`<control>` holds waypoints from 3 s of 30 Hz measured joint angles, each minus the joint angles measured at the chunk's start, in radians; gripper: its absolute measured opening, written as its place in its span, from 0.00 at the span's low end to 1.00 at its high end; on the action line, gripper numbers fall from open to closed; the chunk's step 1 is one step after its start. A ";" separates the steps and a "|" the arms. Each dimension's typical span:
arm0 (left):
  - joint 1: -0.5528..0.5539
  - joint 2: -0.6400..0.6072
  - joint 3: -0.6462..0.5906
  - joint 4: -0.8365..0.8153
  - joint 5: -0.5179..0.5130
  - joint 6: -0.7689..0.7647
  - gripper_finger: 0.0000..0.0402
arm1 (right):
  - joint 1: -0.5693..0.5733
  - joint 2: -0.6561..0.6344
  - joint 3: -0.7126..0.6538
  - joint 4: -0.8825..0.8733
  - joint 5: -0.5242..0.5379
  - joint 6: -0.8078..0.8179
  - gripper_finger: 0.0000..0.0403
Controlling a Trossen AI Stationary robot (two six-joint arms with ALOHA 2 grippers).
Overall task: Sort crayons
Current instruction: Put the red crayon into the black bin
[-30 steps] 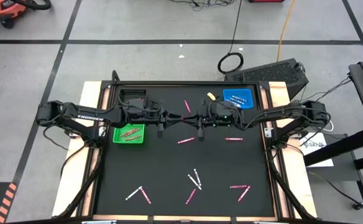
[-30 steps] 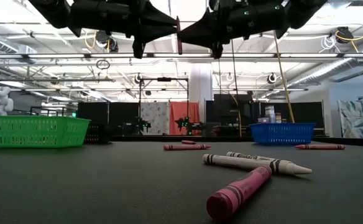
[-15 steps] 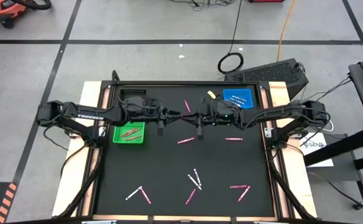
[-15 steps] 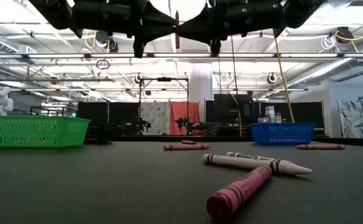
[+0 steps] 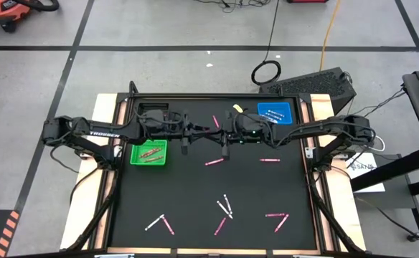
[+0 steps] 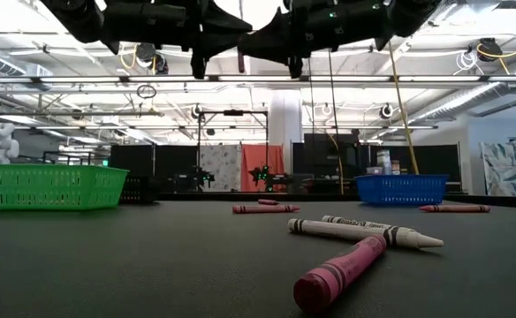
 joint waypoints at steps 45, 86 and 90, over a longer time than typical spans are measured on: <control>0.222 -0.027 0.000 -0.458 -0.020 0.196 0.04 | -0.060 -0.042 0.017 -0.198 0.085 -0.054 0.27; 0.680 0.058 -0.001 -1.023 -0.300 0.508 0.04 | -0.093 -0.042 0.017 -0.323 0.087 -0.017 0.27; 0.680 0.059 -0.001 -1.033 -0.300 0.517 0.04 | -0.093 -0.042 0.017 -0.334 0.087 -0.018 0.27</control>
